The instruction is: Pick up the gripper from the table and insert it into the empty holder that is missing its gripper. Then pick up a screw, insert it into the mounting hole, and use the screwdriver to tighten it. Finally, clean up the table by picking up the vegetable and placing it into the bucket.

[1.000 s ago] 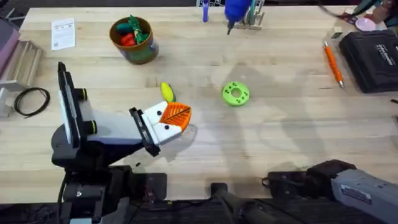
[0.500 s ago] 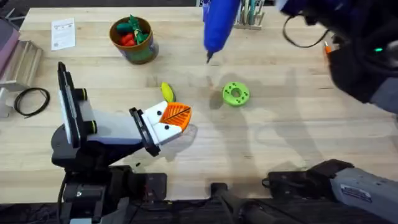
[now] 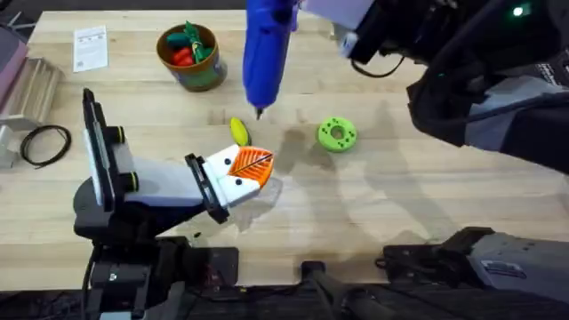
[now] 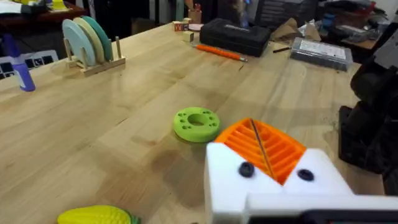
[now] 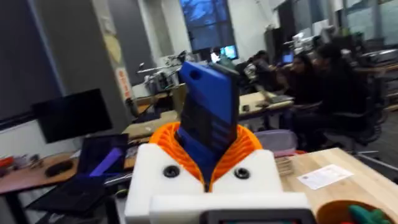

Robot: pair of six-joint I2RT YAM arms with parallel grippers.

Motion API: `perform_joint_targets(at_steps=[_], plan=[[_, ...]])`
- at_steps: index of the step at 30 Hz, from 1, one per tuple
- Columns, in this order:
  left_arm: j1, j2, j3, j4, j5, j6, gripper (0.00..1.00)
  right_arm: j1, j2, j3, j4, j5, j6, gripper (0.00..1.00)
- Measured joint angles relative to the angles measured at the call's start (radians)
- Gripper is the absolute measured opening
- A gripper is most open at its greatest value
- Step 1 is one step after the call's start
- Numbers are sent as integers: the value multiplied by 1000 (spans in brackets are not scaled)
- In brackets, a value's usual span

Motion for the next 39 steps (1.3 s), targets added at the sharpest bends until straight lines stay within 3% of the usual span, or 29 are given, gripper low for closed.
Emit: perform_joint_targets(at_steps=[9, 19, 39], plan=[[0, 0, 0, 0, 1, 0, 6, 87, 1, 0, 2, -102, -157, 21], [0, 0, 0, 0, 2, 0, 6, 189, 30, 0, -24, -127, -388, 21], [0, 0, 0, 0, 2, 0, 6, 250, 45, 0, -21, -129, -438, 21]])
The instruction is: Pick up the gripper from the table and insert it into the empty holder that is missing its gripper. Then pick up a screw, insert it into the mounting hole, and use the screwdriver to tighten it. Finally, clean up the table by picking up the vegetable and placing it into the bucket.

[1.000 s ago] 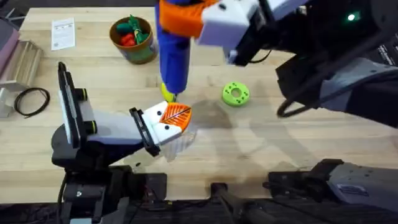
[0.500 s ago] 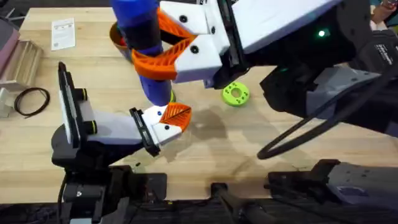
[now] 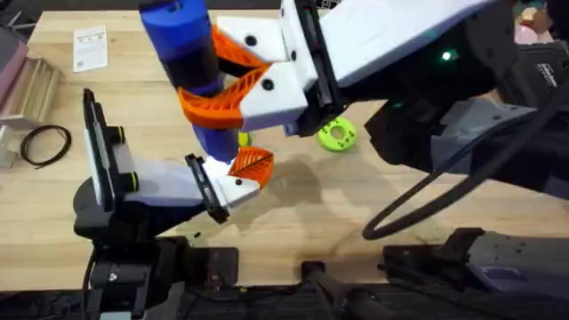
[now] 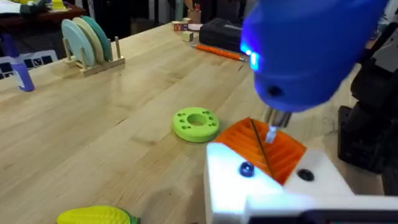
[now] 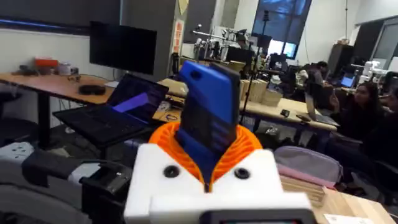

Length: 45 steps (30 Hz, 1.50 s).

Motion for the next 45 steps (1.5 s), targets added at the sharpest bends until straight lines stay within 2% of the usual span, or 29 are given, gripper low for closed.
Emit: perform_joint_targets(at_steps=[12, 21, 45], plan=[[0, 0, 0, 0, 0, 0, 6, 2, 1, 0, 0, 0, 0, 21], [0, 0, 0, 0, 0, 0, 6, 2, 54, 0, -4, 1, -8, 21], [0, 0, 0, 0, 0, 0, 6, 2, 54, 0, 1, 1, -26, 21]])
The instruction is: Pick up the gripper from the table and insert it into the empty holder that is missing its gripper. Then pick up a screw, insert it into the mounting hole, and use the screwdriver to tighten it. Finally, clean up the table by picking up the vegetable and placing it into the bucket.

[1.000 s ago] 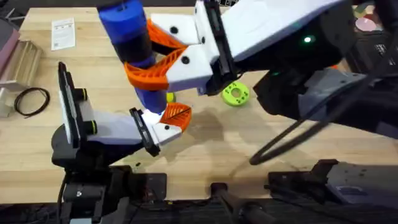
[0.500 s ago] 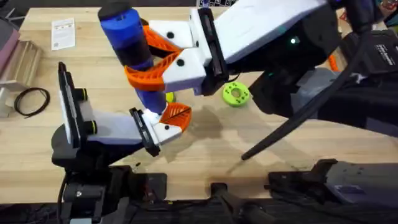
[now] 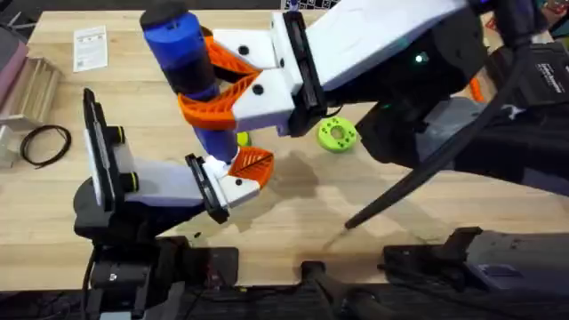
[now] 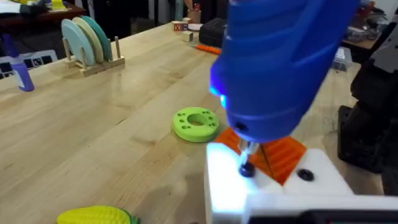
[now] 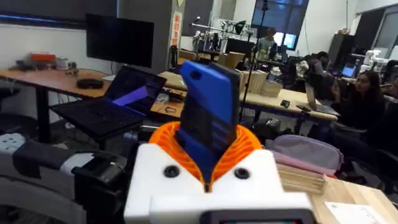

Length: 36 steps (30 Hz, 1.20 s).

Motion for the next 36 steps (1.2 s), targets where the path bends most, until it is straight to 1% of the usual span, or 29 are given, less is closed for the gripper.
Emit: perform_joint_targets(at_steps=[10, 26, 36], plan=[[0, 0, 0, 0, 0, 0, 6, 15, 0, 0, 0, 0, -4, 21], [0, 0, 0, 0, 0, 0, 6, 15, 0, 0, -1, 0, -7, 21], [0, 0, 0, 0, 0, 0, 6, 15, 0, 0, -31, 1, -17, 21]])
